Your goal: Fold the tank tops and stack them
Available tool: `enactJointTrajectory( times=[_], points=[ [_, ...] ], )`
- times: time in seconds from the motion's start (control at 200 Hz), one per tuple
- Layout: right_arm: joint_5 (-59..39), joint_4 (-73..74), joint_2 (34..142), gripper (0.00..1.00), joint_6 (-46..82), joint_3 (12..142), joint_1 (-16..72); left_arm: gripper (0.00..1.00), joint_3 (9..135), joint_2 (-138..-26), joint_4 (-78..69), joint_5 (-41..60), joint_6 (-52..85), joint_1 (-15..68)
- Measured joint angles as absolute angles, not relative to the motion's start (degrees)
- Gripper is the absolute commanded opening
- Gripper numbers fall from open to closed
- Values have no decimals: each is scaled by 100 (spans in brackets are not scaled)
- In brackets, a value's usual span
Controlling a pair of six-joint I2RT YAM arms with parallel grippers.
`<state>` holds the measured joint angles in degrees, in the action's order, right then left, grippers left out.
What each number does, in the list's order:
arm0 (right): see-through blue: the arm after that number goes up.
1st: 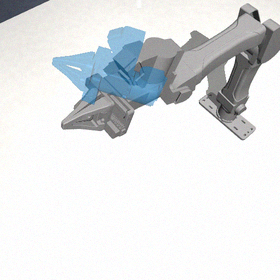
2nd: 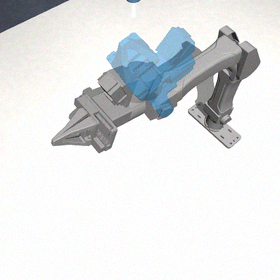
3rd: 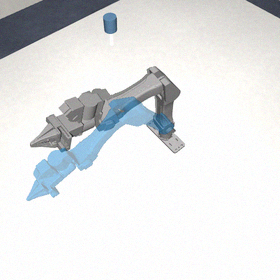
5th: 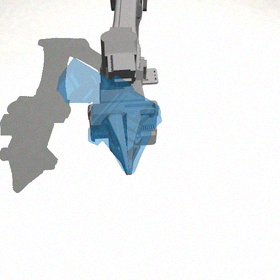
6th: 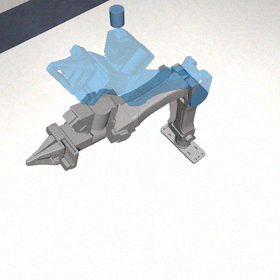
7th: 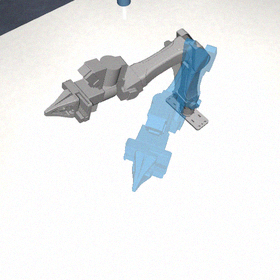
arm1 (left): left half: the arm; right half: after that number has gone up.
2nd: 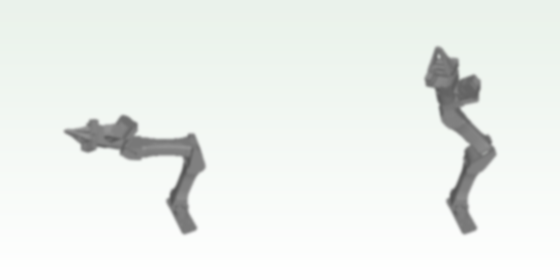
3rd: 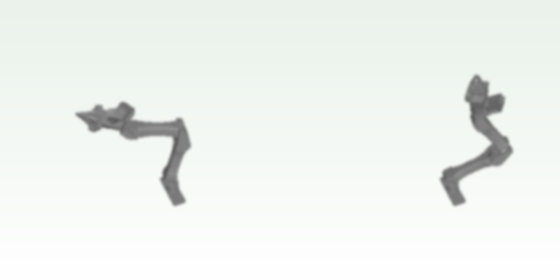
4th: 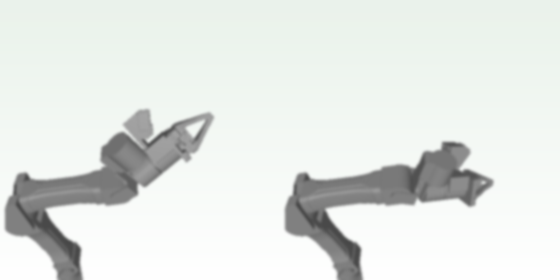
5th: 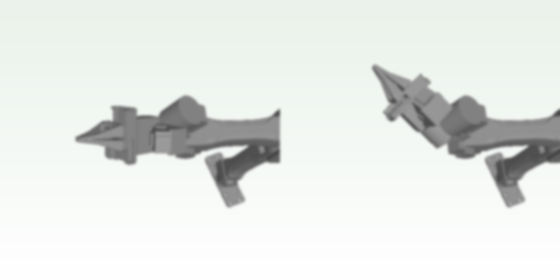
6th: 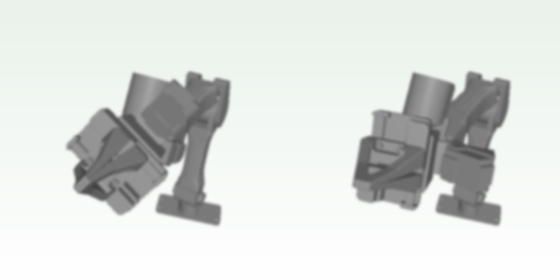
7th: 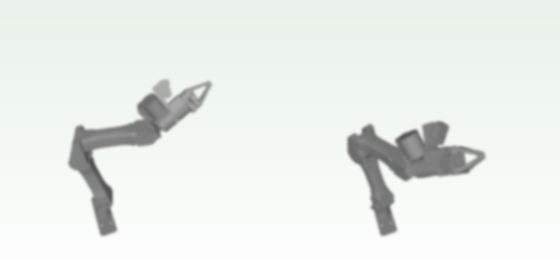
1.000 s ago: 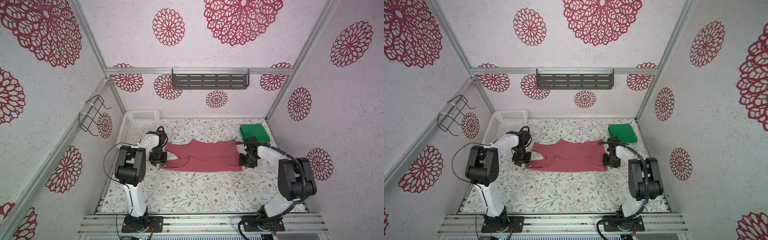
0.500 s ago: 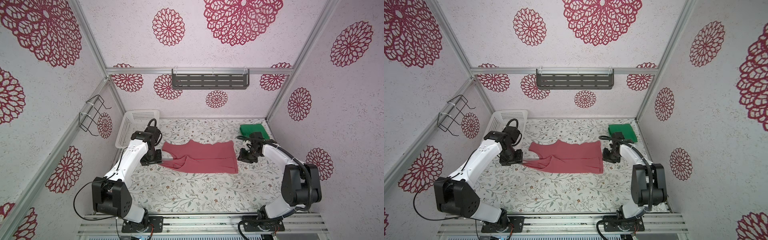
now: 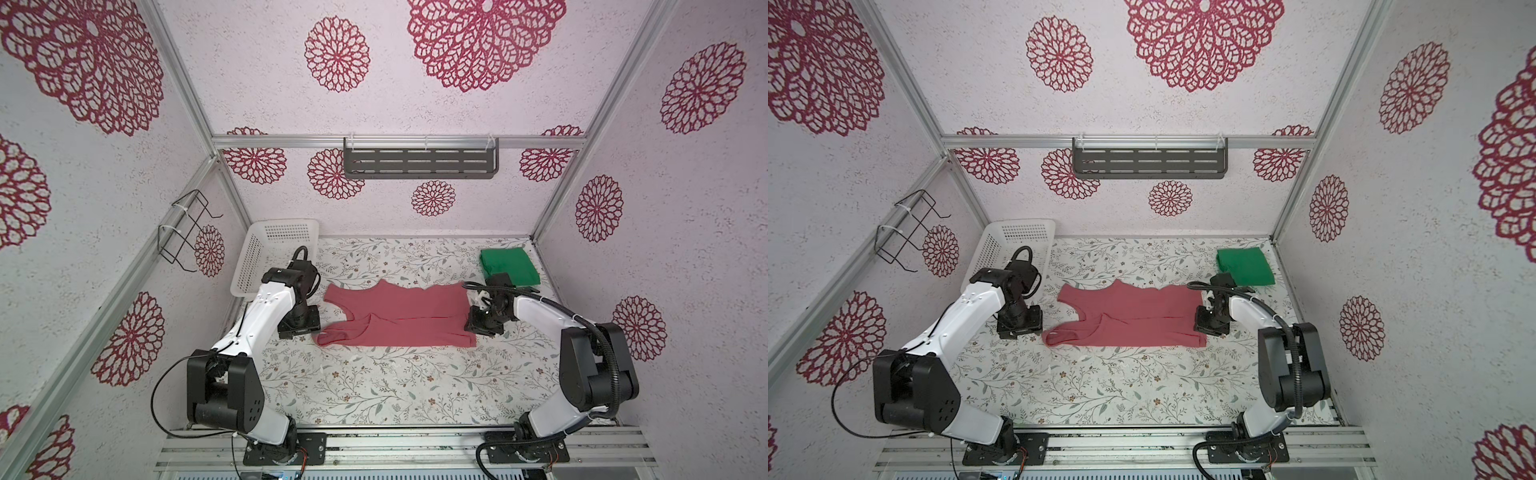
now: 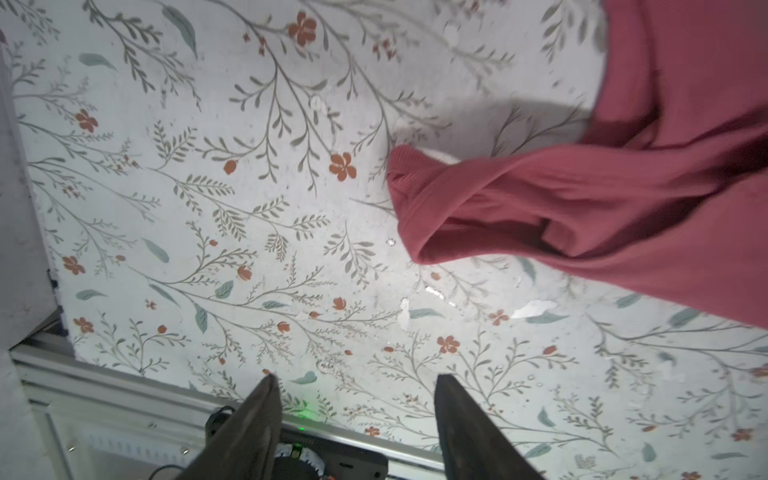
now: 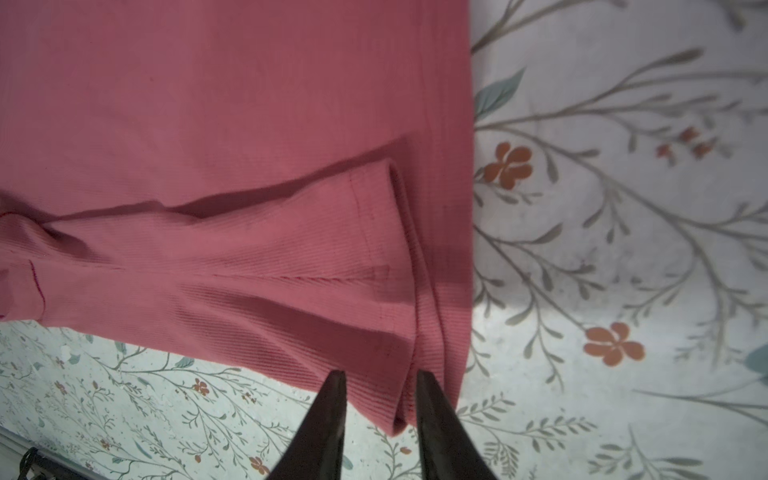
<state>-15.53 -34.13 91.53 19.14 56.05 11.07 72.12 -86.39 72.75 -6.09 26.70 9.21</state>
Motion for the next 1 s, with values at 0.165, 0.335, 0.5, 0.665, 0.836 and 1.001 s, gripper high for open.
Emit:
enactJointTrajectory(
  times=[0.165, 0.335, 0.5, 0.665, 0.836, 1.001],
  points=[
    [-1546, -3286, 9126, 32, 2128, 5384, 1337, 68, 6678, -8573, 6908, -368, 2877, 1107],
    [-1546, -3048, 9126, 33, 2324, 5376, 1496, 64, 6368, -9115, 6372, -198, 3039, 1317],
    [-1518, -2775, 9214, 31, 2412, 5358, 1516, 30, 6366, -9719, 5852, -196, 3081, 1315],
    [-1345, -2722, 9467, 30, 2401, 5284, 1503, 2, 6318, -10064, 5662, -193, 3107, 1313],
    [-1245, -2703, 9406, 29, 2379, 5203, 1417, 0, 6029, -9690, 5717, -172, 3218, 1315],
    [-937, -3011, 9087, 29, 2357, 4952, 1131, 0, 5717, -8818, 6200, -27, 3441, 1319]
  ],
)
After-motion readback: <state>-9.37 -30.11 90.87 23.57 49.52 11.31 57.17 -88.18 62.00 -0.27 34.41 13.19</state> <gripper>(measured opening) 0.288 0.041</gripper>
